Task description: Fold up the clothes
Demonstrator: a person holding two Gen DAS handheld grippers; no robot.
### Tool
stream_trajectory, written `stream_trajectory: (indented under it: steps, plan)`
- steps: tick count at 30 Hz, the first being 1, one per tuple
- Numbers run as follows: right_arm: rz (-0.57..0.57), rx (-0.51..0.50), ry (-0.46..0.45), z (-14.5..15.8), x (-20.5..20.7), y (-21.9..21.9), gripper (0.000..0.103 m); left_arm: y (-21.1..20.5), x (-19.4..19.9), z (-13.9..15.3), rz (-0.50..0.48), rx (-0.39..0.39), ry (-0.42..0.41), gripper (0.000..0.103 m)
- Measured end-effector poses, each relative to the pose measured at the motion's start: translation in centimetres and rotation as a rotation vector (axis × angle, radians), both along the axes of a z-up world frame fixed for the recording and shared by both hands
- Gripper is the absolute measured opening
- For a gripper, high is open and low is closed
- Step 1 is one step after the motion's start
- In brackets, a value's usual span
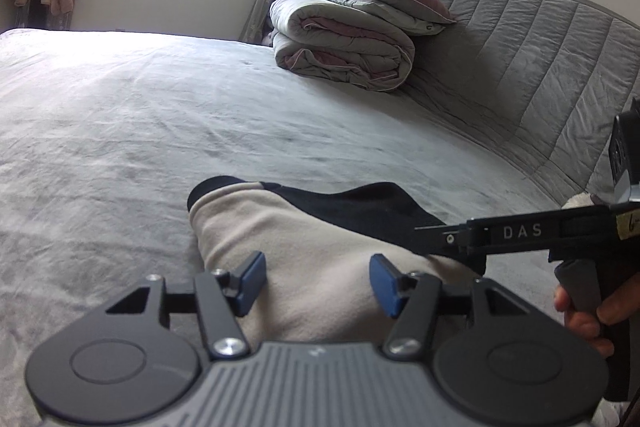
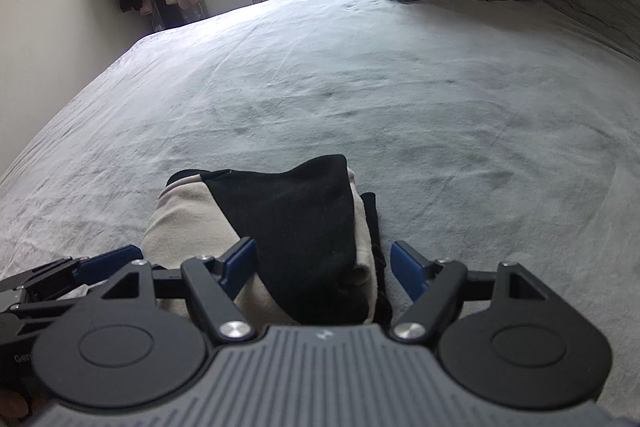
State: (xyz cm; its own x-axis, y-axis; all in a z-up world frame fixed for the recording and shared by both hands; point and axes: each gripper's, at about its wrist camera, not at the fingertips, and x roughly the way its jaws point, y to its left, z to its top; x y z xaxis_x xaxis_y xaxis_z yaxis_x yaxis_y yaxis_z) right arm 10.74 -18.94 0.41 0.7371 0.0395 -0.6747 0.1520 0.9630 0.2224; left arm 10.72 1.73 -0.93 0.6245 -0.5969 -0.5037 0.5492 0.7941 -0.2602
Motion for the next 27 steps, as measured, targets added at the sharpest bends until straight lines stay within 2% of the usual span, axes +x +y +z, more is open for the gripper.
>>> stream_trajectory:
  steps: [7,12,16,20,27]
  plan:
    - [-0.004,0.040,0.015,-0.4,0.0,-0.7,0.077,-1.0,-0.8,0.4,-0.044,0.062,-0.024,0.072]
    - [0.008,0.003,0.009,0.1,-0.2,-0.2,0.078,-0.8,-0.9,1.4,-0.007,0.073,0.044,0.077]
    - [0.011,-0.028,0.006,0.4,-0.2,0.2,0.079,-0.2,-0.8,1.7,0.038,0.113,0.087,0.079]
    - [0.007,-0.032,0.008,0.4,-0.2,0.3,0.079,0.3,-0.7,2.0,0.084,0.163,0.085,0.080]
    - [0.000,-0.067,0.009,0.4,-0.2,0.1,0.083,1.1,0.2,2.3,0.124,0.188,0.119,0.082]
